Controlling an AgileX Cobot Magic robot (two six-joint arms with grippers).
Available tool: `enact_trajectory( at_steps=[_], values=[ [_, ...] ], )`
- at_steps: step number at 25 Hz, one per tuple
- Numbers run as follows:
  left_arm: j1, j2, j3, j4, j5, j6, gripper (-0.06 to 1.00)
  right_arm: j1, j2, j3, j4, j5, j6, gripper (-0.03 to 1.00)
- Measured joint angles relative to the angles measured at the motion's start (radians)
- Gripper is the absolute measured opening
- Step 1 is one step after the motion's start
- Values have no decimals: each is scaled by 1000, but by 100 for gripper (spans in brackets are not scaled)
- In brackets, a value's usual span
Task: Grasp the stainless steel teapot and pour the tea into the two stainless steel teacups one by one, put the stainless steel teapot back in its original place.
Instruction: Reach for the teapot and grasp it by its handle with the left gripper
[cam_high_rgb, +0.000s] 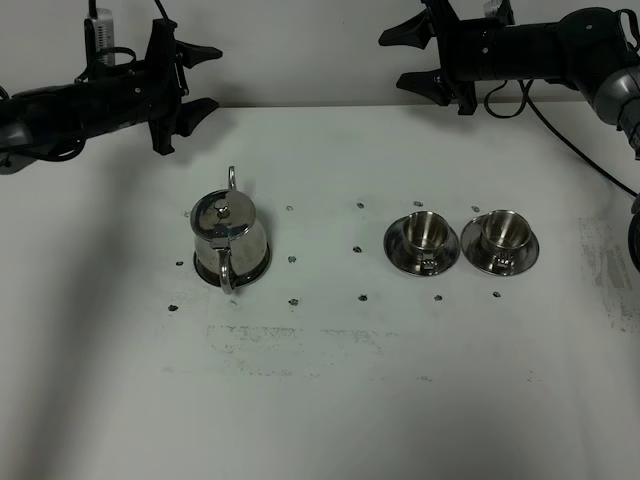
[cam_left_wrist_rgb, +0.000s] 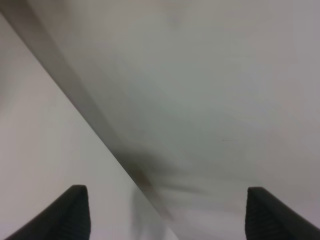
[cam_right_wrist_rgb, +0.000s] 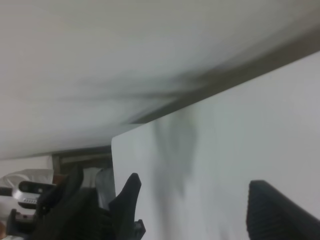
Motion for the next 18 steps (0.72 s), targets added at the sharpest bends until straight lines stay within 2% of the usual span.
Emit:
enact_trajectory(
  at_steps=[10,12,15,18],
  values=[
    [0,0,0,0,4,1,68,0,0,0,-1,0,0,59],
    [0,0,0,0,11,26,68,0,0,0,-5,0,0,59],
    [0,0,0,0,27,148,68,0,0,0,-16,0,-107,59],
    [0,-10,-23,15,43,343,65,0,-6,0,-43,0,-337,56]
  ],
)
